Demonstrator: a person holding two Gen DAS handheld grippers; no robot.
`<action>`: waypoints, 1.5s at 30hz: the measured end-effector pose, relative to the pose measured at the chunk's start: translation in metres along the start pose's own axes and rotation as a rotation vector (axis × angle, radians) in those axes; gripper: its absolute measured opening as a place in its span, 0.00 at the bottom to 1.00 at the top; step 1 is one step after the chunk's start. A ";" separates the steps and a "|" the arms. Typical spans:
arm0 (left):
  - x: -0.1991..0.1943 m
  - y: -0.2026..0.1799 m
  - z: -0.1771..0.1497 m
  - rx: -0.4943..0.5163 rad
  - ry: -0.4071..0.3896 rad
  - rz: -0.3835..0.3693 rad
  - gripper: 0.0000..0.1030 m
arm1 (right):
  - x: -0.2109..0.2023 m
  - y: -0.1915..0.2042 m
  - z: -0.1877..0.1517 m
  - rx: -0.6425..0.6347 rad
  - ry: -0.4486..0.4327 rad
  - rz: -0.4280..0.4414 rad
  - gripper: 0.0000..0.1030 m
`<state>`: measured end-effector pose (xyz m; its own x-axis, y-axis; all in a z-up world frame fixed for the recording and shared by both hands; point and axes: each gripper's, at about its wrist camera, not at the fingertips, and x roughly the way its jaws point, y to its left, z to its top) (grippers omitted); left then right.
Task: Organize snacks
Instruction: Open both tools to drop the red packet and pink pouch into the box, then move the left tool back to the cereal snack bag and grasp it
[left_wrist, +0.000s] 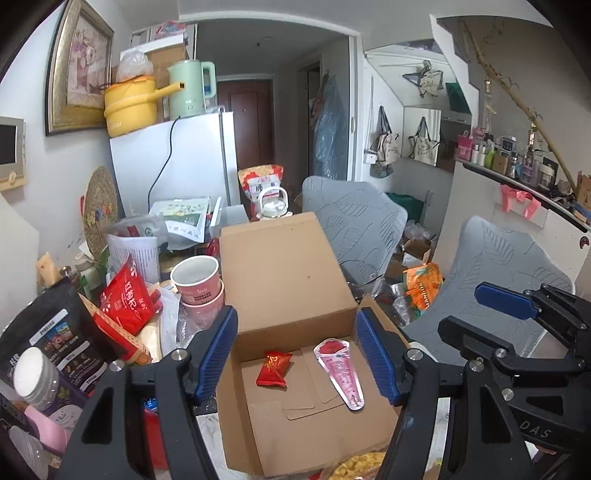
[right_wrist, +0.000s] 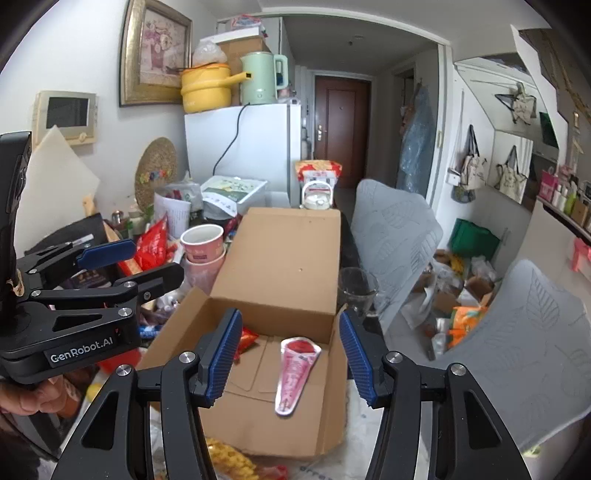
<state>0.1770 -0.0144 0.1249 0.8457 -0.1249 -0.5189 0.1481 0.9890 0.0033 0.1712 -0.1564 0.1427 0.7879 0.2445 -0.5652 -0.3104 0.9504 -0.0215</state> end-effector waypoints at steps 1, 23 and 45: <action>-0.009 -0.001 0.000 0.003 -0.012 -0.003 0.64 | -0.007 0.002 -0.001 -0.002 -0.006 0.001 0.53; -0.114 -0.024 -0.052 0.050 -0.076 -0.036 0.72 | -0.105 0.034 -0.050 -0.008 -0.075 0.014 0.68; -0.136 -0.038 -0.158 0.070 0.021 -0.107 0.72 | -0.118 0.050 -0.157 0.020 0.011 0.031 0.68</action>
<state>-0.0247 -0.0225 0.0603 0.8122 -0.2271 -0.5374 0.2730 0.9620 0.0062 -0.0209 -0.1681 0.0792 0.7723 0.2721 -0.5740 -0.3239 0.9460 0.0127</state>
